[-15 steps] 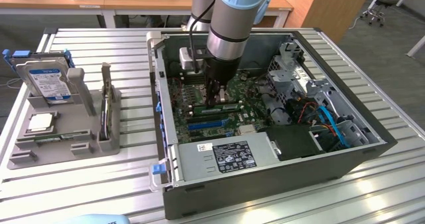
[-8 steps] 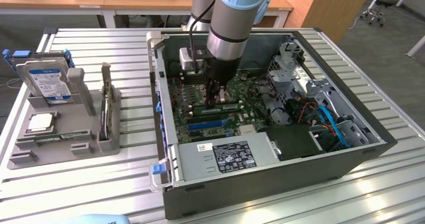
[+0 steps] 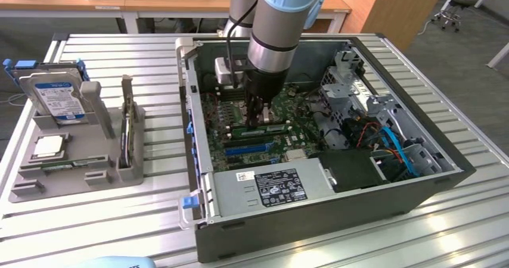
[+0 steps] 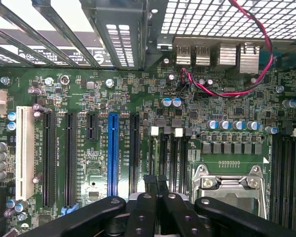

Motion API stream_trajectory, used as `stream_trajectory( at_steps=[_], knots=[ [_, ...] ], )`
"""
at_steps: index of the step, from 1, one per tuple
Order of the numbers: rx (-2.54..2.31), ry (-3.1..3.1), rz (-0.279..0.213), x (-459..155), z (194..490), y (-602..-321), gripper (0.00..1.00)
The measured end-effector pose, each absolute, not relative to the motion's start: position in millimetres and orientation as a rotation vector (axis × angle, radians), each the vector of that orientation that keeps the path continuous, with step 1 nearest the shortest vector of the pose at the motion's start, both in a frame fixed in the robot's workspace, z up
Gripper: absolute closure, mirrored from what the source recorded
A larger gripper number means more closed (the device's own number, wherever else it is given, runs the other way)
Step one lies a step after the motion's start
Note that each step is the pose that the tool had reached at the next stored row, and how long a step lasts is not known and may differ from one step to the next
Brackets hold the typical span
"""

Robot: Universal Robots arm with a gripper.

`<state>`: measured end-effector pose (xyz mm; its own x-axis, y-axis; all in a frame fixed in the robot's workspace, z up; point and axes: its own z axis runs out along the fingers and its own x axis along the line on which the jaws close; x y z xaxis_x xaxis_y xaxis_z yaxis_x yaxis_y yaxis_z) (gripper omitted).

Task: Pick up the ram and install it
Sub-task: 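Press down the ram until it locks into place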

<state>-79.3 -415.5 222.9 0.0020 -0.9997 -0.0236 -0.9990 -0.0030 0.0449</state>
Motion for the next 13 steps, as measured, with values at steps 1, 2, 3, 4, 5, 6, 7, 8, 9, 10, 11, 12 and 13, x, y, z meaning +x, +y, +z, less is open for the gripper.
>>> stream_trajectory(
  at_steps=[1, 2, 3, 4, 5, 6, 7, 8, 9, 10, 11, 12, 13],
  knots=[
    [2.213, -2.207, -0.076, -79.3, 222.8, -415.5, 0.90],
    [2.213, -2.208, -0.076, -79.2, 222.7, -415.5, 0.90],
    [2.213, -2.208, -0.076, -79.2, 222.6, -415.4, 0.90],
    [2.213, -2.208, -0.076, -79.2, 222.5, -415.5, 0.90],
    [2.213, -2.208, -0.076, -79.3, 222.3, -415.5, 0.90],
    [2.213, -2.208, -0.076, -79.2, 222.3, -415.5, 0.90],
    [2.213, -2.208, -0.076, -79.2, 222.3, -415.5, 0.90],
    [2.213, -2.208, -0.076, -79.2, 222.3, -415.5, 0.90],
    [2.213, -2.208, -0.076, -79.2, 222.2, -415.5, 0.90],
    [2.213, -2.208, -0.076, -79.3, 221.5, -415.5, 0.90],
    [2.213, -2.207, -0.076, -79.2, 221.5, -415.5, 0.90],
    [2.213, -2.208, -0.076, -79.2, 221.5, -415.5, 0.90],
    [2.214, -2.208, -0.076, -79.1, 222.4, -415.3, 0.90]
  ],
)
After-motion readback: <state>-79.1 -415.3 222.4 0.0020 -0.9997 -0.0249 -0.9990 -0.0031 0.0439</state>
